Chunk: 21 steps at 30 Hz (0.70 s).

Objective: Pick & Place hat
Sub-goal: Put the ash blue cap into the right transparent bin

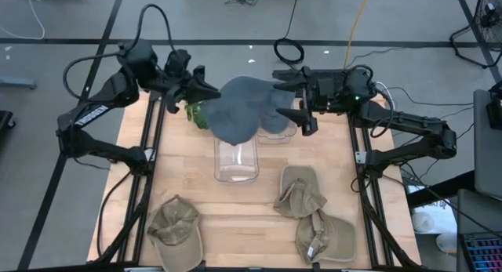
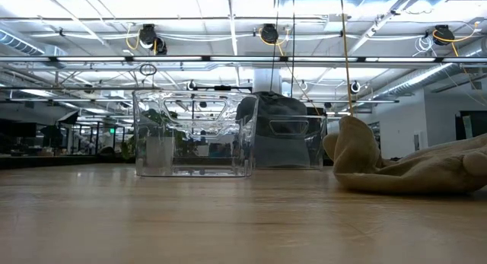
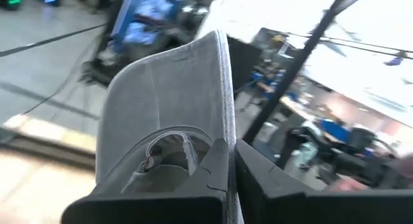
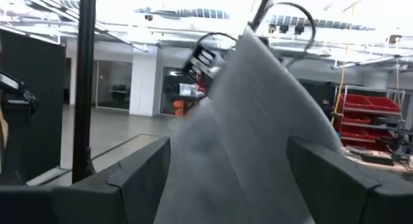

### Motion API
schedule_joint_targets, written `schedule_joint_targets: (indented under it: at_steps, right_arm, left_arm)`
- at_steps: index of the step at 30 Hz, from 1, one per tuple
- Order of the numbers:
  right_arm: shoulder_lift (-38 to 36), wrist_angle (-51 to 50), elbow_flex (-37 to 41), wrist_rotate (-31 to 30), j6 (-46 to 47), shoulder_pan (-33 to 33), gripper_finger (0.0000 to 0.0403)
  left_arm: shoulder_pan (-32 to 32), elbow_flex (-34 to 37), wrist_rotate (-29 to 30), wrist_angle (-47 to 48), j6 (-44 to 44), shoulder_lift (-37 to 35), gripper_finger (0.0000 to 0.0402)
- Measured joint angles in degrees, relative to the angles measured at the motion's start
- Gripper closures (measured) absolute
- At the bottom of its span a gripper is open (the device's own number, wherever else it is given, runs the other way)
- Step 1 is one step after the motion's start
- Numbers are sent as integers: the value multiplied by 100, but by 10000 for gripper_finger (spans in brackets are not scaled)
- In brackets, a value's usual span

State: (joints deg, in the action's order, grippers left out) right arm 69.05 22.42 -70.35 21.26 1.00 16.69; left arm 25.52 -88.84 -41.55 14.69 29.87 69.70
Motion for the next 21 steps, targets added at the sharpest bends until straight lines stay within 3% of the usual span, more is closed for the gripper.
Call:
schedule_joint_targets:
  at_steps: [12,18,21]
  right_arm:
    - [-8,327,0,-26,112,10,103]
    - [-3,328,0,2,589,46,103]
    - [109,610,0,429,1023,-18,103]
  left_arm:
    - [-378,2,-148,-563,76,54,394]
    - [-484,2,-188,-989,67,47,394]
    - [-497,2,-26,-992,-21,68,394]
